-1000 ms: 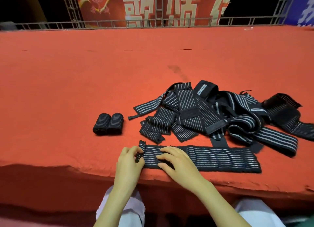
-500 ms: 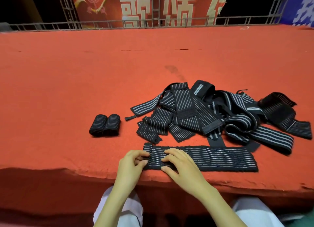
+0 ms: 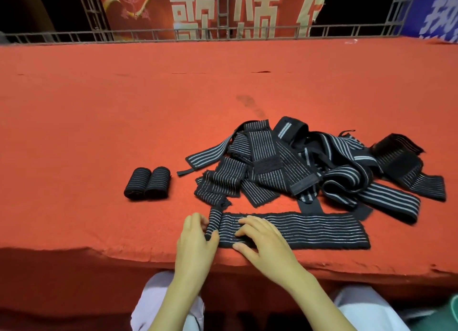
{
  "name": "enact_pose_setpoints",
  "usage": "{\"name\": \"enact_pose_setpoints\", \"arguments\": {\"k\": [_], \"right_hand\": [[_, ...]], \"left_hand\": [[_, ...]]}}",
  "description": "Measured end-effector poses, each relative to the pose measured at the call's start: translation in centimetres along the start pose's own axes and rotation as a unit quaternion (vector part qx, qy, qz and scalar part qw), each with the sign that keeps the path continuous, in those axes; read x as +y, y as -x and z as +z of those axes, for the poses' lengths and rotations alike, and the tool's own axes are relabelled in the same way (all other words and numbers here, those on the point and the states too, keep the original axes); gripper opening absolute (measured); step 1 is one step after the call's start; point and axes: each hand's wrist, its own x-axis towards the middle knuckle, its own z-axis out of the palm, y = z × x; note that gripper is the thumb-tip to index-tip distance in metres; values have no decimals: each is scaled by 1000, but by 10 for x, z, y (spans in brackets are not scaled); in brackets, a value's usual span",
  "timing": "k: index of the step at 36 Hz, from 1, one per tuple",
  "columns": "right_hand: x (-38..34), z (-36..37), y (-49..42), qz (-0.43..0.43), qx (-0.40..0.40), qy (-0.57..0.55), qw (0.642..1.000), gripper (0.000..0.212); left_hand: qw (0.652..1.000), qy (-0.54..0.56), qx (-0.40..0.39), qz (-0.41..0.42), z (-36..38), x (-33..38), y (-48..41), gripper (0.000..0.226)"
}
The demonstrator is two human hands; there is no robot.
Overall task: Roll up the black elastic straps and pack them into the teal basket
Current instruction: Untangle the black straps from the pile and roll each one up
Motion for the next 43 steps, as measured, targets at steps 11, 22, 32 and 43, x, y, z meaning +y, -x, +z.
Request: {"name": "enact_pose_setpoints", "arguments": {"k": [11, 22, 32, 43], "right_hand": [[10, -9, 7, 14, 4, 5, 1000, 40], [9, -15, 5, 24, -16, 12, 1000, 45], [7, -18, -4, 16, -56, 7, 998, 46], [-13, 0, -20, 0, -72, -6, 997, 49]], "left_hand": [[995, 39, 18, 93, 19, 2, 3, 21], [987, 110, -80, 85, 7, -1, -3, 24], [993, 59, -95, -21, 14, 10, -7, 29], [991, 95, -27, -93, -19, -6, -12, 21]]}}
